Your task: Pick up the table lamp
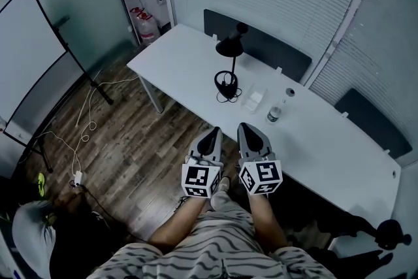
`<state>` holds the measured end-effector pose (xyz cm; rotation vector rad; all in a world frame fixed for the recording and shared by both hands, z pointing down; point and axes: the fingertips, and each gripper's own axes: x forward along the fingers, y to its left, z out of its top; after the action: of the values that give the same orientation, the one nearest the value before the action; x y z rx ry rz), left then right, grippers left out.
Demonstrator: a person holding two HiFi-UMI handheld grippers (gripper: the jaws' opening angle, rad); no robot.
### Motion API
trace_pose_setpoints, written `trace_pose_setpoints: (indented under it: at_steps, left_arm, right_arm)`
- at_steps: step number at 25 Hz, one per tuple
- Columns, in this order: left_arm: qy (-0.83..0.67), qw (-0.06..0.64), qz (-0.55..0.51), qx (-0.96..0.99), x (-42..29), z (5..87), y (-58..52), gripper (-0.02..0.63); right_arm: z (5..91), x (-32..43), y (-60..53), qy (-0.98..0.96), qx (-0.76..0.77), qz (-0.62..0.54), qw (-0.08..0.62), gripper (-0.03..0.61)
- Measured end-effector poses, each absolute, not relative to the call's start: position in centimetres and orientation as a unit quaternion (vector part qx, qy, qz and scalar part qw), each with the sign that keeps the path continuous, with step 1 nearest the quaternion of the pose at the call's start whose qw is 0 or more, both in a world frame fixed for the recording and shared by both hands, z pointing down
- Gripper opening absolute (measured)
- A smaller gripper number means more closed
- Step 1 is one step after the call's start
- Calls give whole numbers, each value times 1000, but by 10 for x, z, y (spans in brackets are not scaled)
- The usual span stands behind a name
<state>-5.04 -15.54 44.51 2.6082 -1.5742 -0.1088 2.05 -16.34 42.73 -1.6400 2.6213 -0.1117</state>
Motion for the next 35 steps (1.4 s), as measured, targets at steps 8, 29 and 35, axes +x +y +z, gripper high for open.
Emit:
trace_pose_setpoints:
  at_steps: [8,29,35]
  left_arm:
    - [-519,48,-32,853,-42,449,-232,5]
    - [-544,42,-32,837,-13,440,-375,5]
    - [-540,52,-27,839,-15,447,-394,5]
  right_arm:
    - [433,30,-239,850,-526,-38,23,11]
    - [433,59,-386,860,-509,-37,14,11]
    - [444,59,-409,855,-517,-44,0,12]
